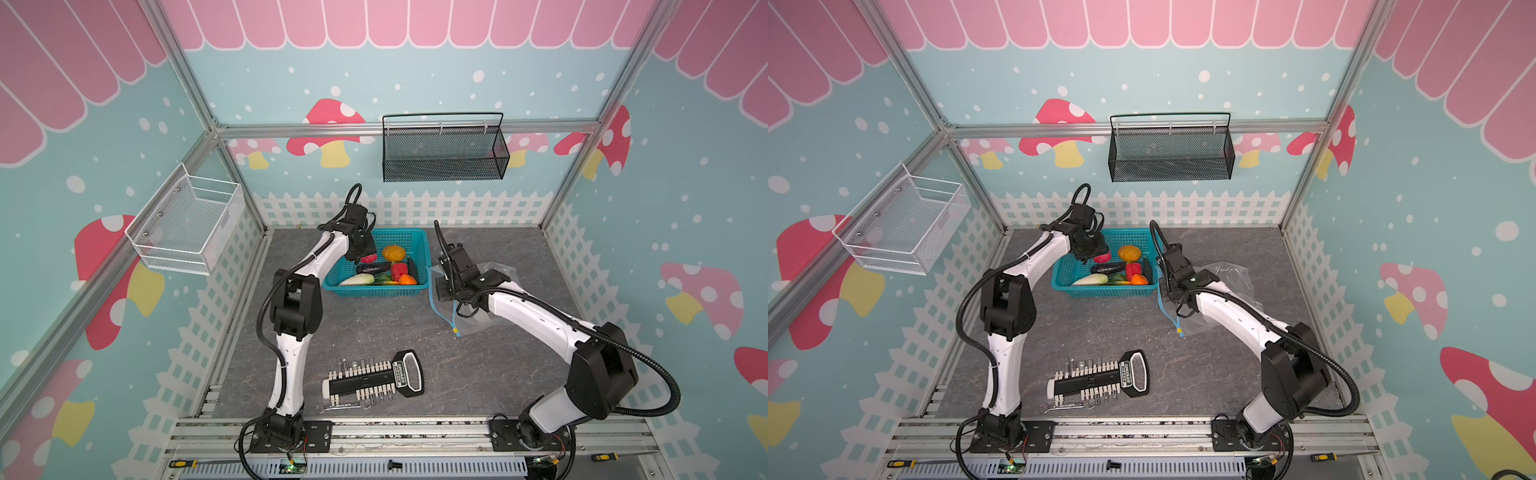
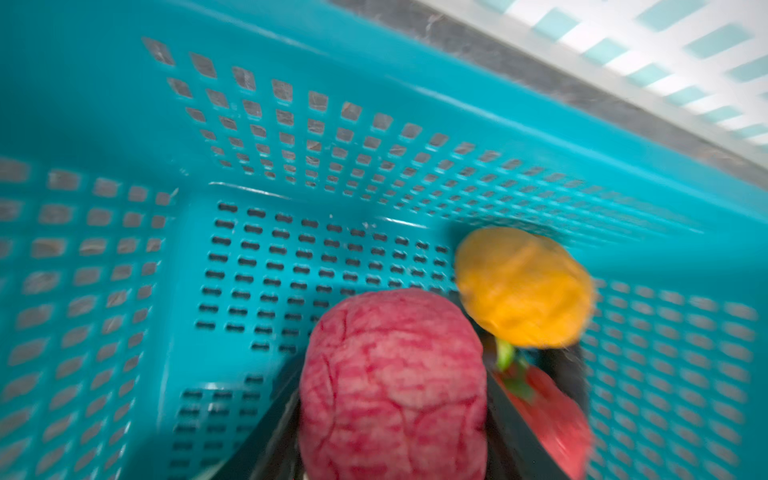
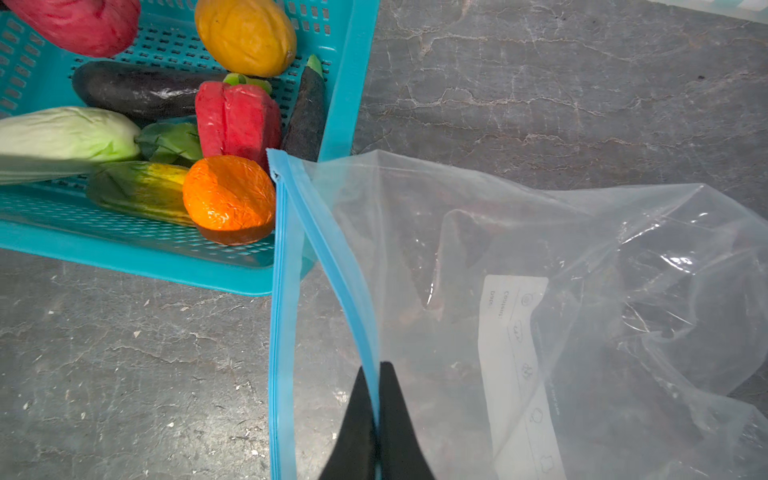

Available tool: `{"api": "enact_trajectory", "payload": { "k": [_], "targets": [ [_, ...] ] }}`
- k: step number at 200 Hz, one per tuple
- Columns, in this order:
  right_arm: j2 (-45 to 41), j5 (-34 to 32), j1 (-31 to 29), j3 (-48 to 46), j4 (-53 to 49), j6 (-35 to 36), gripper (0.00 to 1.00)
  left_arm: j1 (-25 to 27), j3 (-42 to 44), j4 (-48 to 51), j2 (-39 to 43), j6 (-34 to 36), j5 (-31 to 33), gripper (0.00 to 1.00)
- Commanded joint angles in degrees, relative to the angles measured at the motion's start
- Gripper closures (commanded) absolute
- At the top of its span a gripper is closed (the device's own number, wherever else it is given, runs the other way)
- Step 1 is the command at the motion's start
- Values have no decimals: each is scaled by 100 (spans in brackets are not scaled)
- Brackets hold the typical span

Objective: Place the food in the zip-top bag and seal the zipper
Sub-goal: 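Lift the pink beet with the left gripper and carry it over the bag opening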

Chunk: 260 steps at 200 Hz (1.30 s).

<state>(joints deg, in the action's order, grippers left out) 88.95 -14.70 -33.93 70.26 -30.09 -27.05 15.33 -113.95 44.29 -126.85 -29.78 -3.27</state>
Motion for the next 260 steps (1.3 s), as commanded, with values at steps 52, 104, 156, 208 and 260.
{"api": "enact_trajectory", "payload": {
  "k": [52, 104, 156, 208, 260],
  "targets": [
    [-439, 647, 186, -161, 371, -315, 100, 445, 1882, -1027, 1652, -578, -790, 57],
    [-399, 844, 320, -151, 398, -558, 100, 1341, 3044, -2139, 2806, -1627, -1445, 61],
    [-346, 972, 483, -156, 400, -1027, 100, 1772, 4000, -3373, 3536, -2413, -861, 65],
    [-463, 1359, 609, -209, 624, -1543, 100, 2113, 4434, -4342, 3529, -2843, -481, 66],
    [-506, 1621, 628, -262, 803, -1737, 100, 2341, 4487, -4614, 3481, -2762, -223, 67]
  ]
}}
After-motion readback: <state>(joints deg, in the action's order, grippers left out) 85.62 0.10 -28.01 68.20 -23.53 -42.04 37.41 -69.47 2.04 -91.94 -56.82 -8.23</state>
